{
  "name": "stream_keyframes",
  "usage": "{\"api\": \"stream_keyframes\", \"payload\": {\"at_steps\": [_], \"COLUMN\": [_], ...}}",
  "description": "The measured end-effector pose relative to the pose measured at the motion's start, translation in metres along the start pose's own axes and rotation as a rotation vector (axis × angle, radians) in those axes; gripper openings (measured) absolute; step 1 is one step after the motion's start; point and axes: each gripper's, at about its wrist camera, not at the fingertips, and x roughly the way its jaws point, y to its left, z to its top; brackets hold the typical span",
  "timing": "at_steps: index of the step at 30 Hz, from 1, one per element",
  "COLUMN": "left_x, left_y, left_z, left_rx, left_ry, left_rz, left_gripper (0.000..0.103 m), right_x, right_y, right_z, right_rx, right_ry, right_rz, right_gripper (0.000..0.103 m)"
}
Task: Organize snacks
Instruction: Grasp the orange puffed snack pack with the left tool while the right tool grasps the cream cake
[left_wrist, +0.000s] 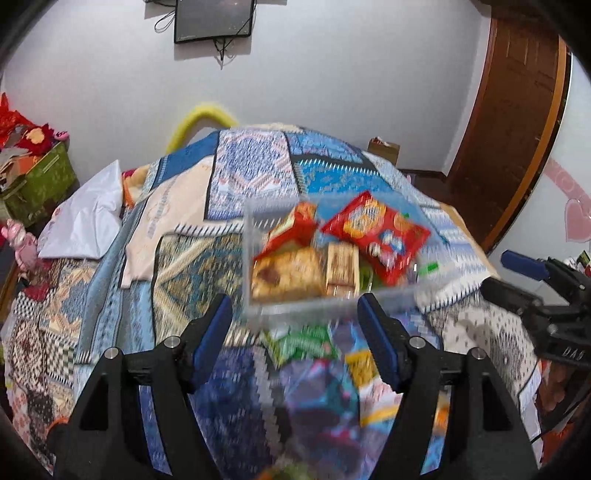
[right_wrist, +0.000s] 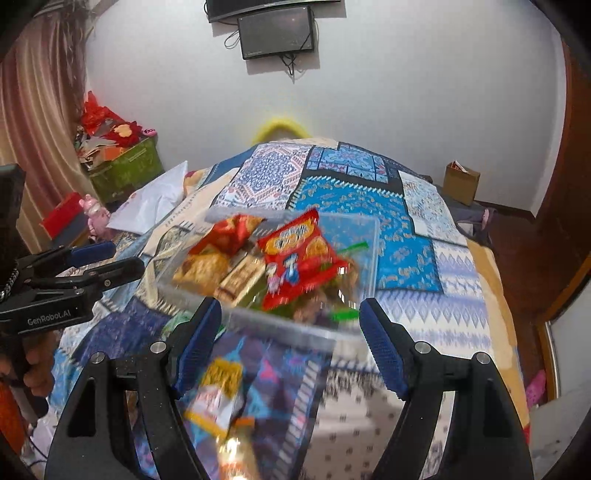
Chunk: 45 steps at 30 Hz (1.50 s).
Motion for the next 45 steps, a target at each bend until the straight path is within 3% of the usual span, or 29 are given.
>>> {"api": "stream_keyframes", "payload": {"at_steps": [15,22,30,39,41,45], "left_x": [-0.011,-0.009,-0.001,0.002,0.005,0.011], "left_y": [0.016,0.011,0.014,0.007,0.009,0.012], "left_z": [-0.103,-0.131,-0.141,-0.148,-0.148,-0.148], "left_rx": [-0.040,-0.028,-0.043,-0.022,-0.036,-0.062], "left_ry": [0.160,0.203,0.219,0.231,0.236,0.235], "left_rz": [-0.024,-0.042,-0.065,-0.082,-0.081,-0.076], "left_gripper": [0.071,0.071,0.081,0.091,0.094,0.097], "right_x": [0.003,0.017,0.020,0.029,0.028,0.028], "right_y": [0.017,0.026,0.032,0.042,0.042,0.041], "right_z": [-0.085,-0.112,-0.117,-0.124,-0.125,-0.124], "right_rx": [0.030,0.038,0.020,-0.023,-0.023,-0.019], "right_ry": [0.149,0.213,0.218,0.248,0.250,0.252], "right_rz": [0.035,0.052,0.079,0.075,0.085,0.096], "right_gripper": [0.075,0.075,0.075,0.048,0.038,0.033]}}
